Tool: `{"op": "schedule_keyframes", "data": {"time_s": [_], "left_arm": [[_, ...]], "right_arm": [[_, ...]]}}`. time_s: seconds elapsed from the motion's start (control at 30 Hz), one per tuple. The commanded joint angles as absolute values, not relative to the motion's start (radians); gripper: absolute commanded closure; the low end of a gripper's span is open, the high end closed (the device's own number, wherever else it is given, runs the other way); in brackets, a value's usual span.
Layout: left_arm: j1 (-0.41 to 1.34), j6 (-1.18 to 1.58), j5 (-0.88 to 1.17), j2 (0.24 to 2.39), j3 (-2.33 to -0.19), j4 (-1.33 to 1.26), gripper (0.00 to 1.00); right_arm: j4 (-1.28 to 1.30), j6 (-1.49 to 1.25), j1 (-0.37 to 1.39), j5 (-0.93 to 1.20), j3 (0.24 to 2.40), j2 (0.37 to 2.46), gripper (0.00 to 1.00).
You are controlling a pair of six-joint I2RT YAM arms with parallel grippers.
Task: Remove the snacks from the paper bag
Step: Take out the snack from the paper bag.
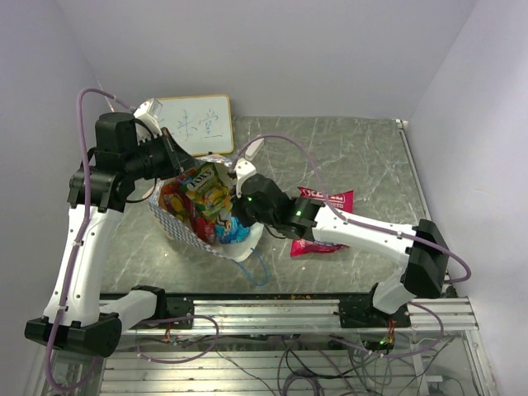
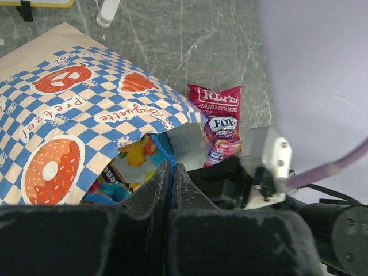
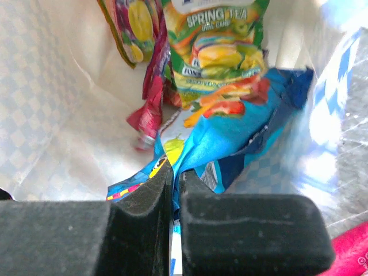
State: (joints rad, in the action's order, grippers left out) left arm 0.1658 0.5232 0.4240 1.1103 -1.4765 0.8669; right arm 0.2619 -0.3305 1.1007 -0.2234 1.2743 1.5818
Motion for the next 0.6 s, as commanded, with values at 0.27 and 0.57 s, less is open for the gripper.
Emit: {"op": "schedule_keyframes", "data": {"time_s": [0.27, 0.57], "left_arm": [[0.173, 0.574, 0.392, 1.108, -1.455, 0.850, 0.93], [0.173, 0.586, 0.384, 1.120, -1.443, 0.831, 0.93]], "right_arm": [[0.121, -0.262, 1.097, -0.162, 1.496, 1.486, 1.00], [0.206, -0.137, 1.097, -0.138, 1.607, 1.384, 1.00]]}}
